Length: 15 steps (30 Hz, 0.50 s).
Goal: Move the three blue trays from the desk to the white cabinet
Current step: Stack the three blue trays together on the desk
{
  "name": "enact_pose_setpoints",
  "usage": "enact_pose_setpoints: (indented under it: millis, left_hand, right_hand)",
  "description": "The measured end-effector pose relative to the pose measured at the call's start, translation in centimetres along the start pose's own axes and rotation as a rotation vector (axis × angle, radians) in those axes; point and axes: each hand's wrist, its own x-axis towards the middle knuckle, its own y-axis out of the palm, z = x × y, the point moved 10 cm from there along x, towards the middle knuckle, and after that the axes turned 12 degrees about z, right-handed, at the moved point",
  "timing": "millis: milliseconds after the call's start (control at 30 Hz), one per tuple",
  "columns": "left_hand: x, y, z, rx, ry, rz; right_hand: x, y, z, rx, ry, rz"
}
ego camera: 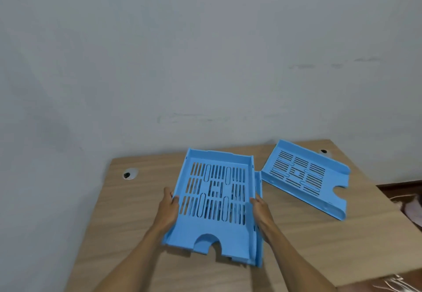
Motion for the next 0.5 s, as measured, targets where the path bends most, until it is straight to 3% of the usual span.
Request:
enact_pose_setpoints:
  millis: [500]
  left_hand:
    - [2.6,4.6,2.0,0.021,-0.053,0.013]
  right_hand:
    - [0.7,-3.0,-4.1,0.068,0.008,-0.135]
